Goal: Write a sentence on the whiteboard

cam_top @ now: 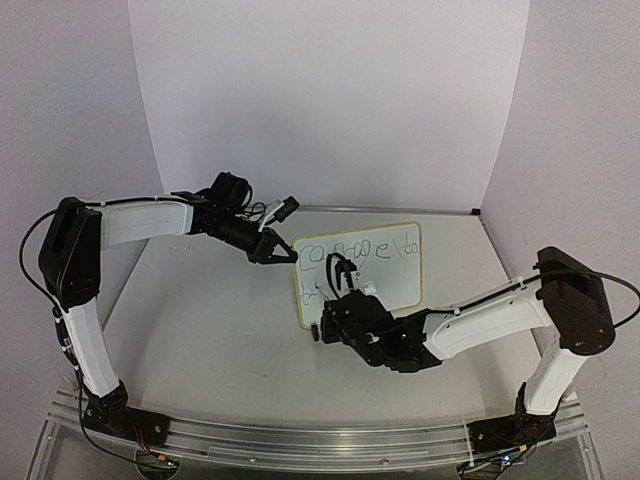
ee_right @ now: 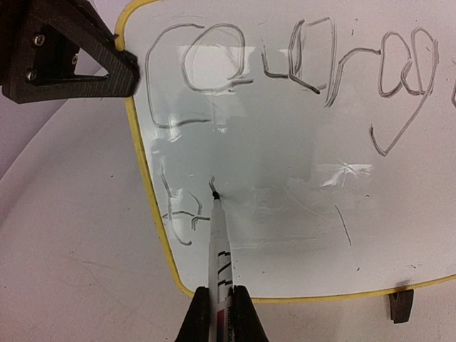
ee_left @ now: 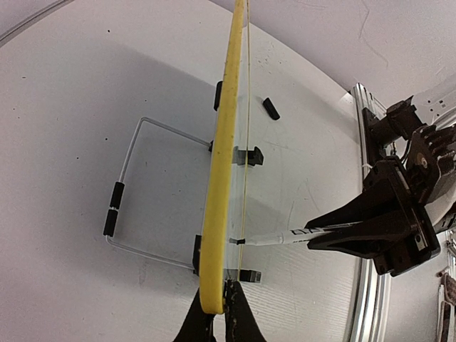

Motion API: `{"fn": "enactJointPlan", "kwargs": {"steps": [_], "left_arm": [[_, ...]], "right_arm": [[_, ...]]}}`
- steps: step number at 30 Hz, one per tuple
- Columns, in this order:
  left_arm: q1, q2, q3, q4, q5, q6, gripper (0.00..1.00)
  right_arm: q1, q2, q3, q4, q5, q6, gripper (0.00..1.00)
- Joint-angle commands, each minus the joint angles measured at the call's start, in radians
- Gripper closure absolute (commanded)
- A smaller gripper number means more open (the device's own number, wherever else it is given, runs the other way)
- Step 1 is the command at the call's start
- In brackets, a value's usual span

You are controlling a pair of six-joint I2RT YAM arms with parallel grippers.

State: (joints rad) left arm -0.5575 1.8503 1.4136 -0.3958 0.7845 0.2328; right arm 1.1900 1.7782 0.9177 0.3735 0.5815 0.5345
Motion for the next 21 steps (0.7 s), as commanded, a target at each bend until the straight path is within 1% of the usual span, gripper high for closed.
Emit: {"fn": "enactJointPlan", "kwargs": {"steps": [1,21], "left_arm": [[0.002,-0.022,-0.001,0.005,-0.097,0.078,1.00],[0.002,-0.024,-0.001,0.003,-0.099,0.078,1.00]], "right_arm": [[-0.013,0.009,-0.023,-0.068,0.016,0.038,1.00],[-0.013,-0.012,-0.042,-0.082,0.016,0.054,1.00]]}}
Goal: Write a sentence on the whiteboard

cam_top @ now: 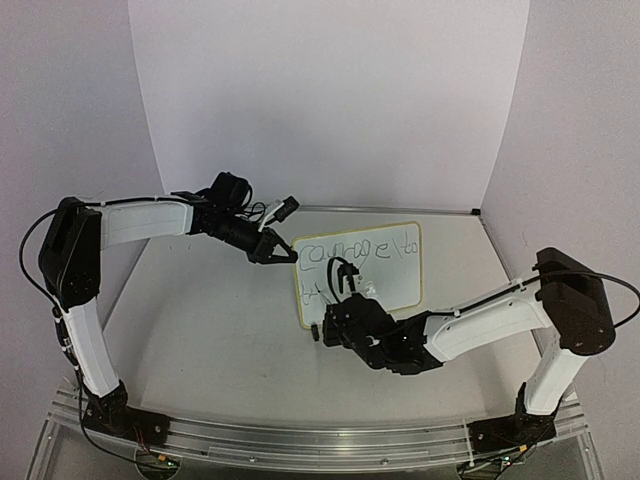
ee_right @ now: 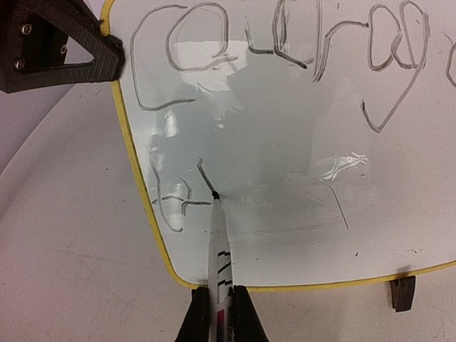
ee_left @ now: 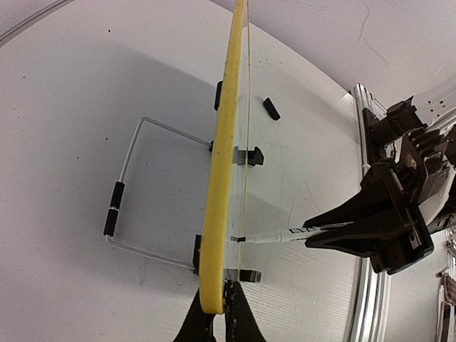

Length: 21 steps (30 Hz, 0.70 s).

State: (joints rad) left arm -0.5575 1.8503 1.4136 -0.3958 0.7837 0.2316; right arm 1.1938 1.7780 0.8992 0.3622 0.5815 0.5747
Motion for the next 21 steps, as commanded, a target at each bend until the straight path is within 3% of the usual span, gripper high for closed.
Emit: {"fn": "enactJointPlan", "kwargs": {"steps": [1,10,21], "left_arm": [[0.002,-0.024,-0.001,0.003,-0.098,0.078,1.00],[0.002,-0.024,-0.001,0.004,-0.097,0.079,1.00],[0.000,-0.022,-0.001,0.005,-0.097,0.077,1.00]], "right_arm": [[-0.017,-0.015,-0.023,-0.070,0.016,0.007,1.00],[0.001,-0.094,-0.054,0.010,0.015,-0.079,1.00],[-0.003,-0.045,0.006,-0.001,0.064,-0.121,1.00]]}}
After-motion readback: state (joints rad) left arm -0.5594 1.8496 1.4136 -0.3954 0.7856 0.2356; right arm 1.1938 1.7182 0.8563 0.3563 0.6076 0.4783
